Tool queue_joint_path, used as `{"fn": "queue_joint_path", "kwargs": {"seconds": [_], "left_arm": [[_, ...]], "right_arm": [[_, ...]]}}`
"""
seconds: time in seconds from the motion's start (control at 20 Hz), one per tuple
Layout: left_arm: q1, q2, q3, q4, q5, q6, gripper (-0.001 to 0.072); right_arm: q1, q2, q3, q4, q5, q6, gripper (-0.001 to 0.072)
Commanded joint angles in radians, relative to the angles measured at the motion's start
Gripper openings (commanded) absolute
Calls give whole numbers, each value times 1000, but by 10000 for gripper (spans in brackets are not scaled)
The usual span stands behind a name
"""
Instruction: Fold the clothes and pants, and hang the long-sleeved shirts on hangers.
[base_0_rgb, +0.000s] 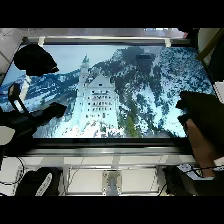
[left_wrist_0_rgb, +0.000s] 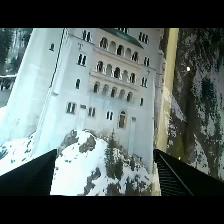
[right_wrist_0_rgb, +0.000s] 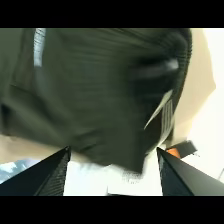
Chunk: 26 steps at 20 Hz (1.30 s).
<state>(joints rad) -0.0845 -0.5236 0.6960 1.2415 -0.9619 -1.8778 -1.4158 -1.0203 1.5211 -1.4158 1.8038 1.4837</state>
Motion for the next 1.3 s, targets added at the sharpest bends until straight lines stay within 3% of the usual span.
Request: {"fn": "queue_joint_path", "kwargs": {"seconds": [0.0, 0.05, 0.15, 0.2, 0.3, 0.5, 0.6, 0.7, 1.25], "left_arm": [[1, 1, 1, 0, 2, 0, 697], [1, 1, 1, 0, 10, 0, 697], [1, 1, 1, -1, 54, 0, 697], [1, 1, 1, -7, 86, 0, 697], [-1, 1, 1, -23, 161, 0, 697], [-3, 1, 1, -22, 199, 0, 697], [-3, 1, 0, -23, 198, 0, 697], [-3, 1, 0, -23, 178, 0, 698], [-3, 0, -1, -23, 154, 0, 698]], "right_arm": [[-4, 11, 61, 275, -100, 84, 585], [11, 22, 71, 500, -135, 86, 580], [152, 56, 71, 935, -214, -34, 372], [284, 74, 71, 1052, -228, -145, 278], [603, 105, 71, 1012, -206, -264, 26], [1273, 102, 68, 566, -274, -311, 21], [1490, 86, 68, 338, -304, -288, 22], [1598, 74, 68, 206, -300, -257, 22], [1625, 74, 71, 182, -307, -226, 22]]}}
